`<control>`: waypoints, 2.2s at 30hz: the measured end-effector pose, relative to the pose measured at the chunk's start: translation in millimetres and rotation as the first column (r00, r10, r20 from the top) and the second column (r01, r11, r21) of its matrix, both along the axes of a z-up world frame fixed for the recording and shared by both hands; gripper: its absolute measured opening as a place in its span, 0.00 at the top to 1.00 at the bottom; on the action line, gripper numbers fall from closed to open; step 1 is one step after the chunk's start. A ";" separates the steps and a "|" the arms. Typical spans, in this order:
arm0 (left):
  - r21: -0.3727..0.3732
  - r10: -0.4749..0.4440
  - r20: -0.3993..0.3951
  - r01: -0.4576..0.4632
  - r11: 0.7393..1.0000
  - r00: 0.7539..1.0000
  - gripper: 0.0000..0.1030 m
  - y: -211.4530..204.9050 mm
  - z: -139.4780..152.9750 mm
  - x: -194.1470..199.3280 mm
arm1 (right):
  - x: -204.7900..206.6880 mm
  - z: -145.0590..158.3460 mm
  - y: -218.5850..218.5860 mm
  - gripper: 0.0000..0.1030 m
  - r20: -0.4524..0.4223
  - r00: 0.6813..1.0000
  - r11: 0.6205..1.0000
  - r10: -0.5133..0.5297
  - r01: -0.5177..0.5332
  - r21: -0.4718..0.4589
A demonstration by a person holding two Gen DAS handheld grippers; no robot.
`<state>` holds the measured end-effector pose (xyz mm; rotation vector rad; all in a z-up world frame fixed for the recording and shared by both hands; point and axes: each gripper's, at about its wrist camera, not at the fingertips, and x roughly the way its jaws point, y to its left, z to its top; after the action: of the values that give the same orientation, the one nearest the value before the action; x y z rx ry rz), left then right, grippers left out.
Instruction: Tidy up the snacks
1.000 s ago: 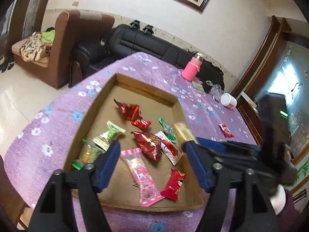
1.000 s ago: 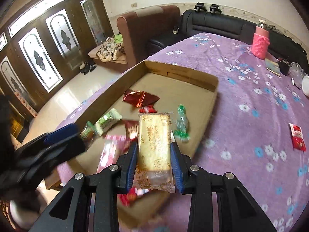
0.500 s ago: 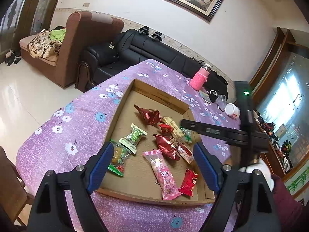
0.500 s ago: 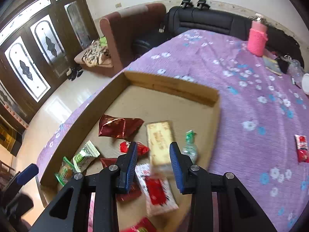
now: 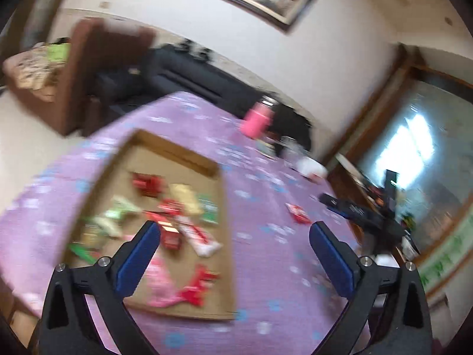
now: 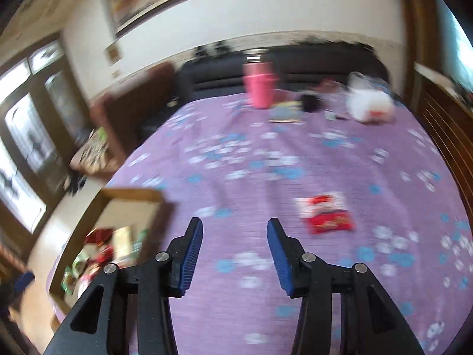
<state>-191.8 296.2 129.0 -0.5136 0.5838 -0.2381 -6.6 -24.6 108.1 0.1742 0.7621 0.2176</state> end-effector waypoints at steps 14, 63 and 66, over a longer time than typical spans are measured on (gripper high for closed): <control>0.076 -0.226 -0.184 0.243 0.967 0.957 0.02 -105.2 -41.2 46.4 | 86.0 -73.0 -74.1 0.52 -0.152 0.981 0.993 -0.117 0.114 -0.029; 0.275 -0.294 -0.327 0.388 0.879 0.898 0.20 -199.4 -86.7 101.7 | 24.5 -98.7 -78.0 0.82 -0.180 0.983 0.999 -0.042 0.040 -0.012; 0.313 -0.288 -0.356 0.403 0.860 0.889 0.26 -214.0 -98.4 119.7 | 11.9 -98.2 -85.7 0.81 -0.163 0.986 0.999 -0.031 0.037 0.034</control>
<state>-72.1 82.2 30.6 -0.0556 0.9989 -0.3876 5.4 -110.4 9.9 0.2423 0.9172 0.1863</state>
